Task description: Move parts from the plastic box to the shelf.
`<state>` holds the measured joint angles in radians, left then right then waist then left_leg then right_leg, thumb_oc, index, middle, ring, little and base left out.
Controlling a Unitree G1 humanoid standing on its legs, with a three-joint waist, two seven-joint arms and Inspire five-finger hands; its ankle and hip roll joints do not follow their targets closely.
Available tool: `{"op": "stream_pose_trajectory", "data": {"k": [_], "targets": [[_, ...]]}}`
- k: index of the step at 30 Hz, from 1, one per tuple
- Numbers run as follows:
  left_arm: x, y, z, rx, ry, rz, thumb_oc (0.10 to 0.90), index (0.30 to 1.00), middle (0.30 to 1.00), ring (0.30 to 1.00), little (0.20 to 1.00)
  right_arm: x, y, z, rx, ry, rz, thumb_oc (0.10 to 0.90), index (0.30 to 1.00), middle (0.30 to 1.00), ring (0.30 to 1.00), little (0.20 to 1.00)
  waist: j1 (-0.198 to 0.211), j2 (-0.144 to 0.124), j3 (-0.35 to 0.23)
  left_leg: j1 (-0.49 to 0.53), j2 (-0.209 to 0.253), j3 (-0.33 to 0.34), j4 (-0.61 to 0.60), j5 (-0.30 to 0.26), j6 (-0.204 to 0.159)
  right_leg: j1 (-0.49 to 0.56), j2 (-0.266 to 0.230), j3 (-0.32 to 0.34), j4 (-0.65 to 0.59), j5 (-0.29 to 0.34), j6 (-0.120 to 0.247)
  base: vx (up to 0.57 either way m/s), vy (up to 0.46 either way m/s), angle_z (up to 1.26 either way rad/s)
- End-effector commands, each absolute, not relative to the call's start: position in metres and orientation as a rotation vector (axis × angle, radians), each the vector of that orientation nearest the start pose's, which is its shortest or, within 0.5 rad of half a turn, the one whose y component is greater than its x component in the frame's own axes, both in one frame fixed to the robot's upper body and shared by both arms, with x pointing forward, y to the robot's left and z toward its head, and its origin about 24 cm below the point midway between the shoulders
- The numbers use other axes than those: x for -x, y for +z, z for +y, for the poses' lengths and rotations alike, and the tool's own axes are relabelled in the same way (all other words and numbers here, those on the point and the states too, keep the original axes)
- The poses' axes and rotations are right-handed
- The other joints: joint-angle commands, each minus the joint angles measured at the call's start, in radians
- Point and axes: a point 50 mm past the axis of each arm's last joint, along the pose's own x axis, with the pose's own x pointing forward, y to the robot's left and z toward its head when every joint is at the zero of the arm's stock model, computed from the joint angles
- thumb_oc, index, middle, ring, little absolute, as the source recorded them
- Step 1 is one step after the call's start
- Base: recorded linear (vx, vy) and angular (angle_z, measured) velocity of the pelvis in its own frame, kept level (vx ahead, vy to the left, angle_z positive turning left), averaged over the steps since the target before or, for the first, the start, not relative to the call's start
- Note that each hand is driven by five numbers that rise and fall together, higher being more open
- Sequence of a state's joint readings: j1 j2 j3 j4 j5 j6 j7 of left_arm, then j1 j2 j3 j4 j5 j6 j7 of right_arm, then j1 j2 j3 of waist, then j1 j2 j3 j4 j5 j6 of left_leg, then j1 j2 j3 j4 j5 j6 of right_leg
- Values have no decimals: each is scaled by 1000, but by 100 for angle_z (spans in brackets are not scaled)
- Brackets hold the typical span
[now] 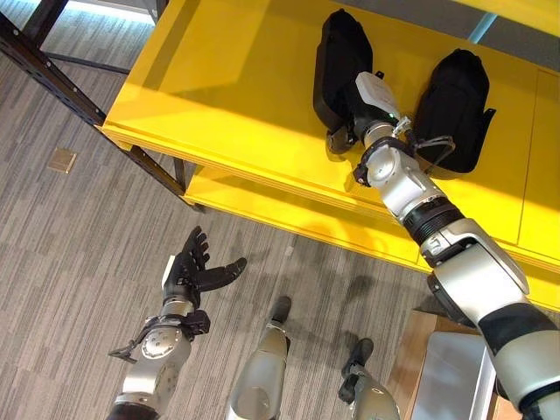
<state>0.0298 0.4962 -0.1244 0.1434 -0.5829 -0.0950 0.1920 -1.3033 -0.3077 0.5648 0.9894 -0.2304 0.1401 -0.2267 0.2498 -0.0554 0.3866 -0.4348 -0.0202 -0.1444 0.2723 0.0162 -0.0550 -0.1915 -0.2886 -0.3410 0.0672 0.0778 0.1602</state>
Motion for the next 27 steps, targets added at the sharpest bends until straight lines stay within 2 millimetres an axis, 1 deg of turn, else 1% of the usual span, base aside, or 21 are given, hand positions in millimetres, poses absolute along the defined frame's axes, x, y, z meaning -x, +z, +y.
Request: {"op": "stream_pose_trajectory", "data": {"k": [1,9,16,18,19,20,27], "targets": [[-246,69,241,19,133,-94,900,1000,1000,1000,1000,-419,258,-74,951,23,-370,400,300,300,300,300,19,0,-36,-29,40,27,50,-82,4,2,-57,26,18,54,21,0,0,0],[-244,69,242,23,138,-95,900,1000,1000,1000,1000,-418,255,-66,929,51,-364,400,300,300,300,300,25,4,-37,-29,39,23,46,-78,6,3,-55,26,17,54,20,0,0,0],[-245,70,241,20,130,-97,900,1000,1000,1000,1000,-420,250,-67,923,50,-335,400,300,300,300,300,32,6,-37,-31,36,20,44,-78,8,5,-54,23,17,52,20,0,0,0],[-245,69,241,17,127,-95,900,1000,1000,1000,1000,-420,249,-67,918,53,-329,594,572,572,572,572,33,6,-37,-31,35,19,45,-78,8,6,-54,23,16,52,20,0,0,0],[-245,69,240,14,121,-94,900,1000,1000,1000,1000,-421,246,-67,913,53,-312,843,920,920,920,920,34,6,-39,-33,34,18,47,-79,8,6,-53,23,16,52,21,0,0,0],[-245,69,240,14,121,-94,900,1000,1000,1000,1000,-421,246,-67,913,53,-312,900,1000,1000,1000,1000,34,6,-39,-33,34,18,47,-79,8,6,-53,23,16,52,21,0,0,0],[-247,69,238,11,107,-91,900,1000,1000,1000,1000,-422,246,-70,897,46,-301,900,1000,1000,1000,1000,37,9,-41,-32,33,20,44,-79,9,6,-55,25,15,52,21,0,0,0]]}}
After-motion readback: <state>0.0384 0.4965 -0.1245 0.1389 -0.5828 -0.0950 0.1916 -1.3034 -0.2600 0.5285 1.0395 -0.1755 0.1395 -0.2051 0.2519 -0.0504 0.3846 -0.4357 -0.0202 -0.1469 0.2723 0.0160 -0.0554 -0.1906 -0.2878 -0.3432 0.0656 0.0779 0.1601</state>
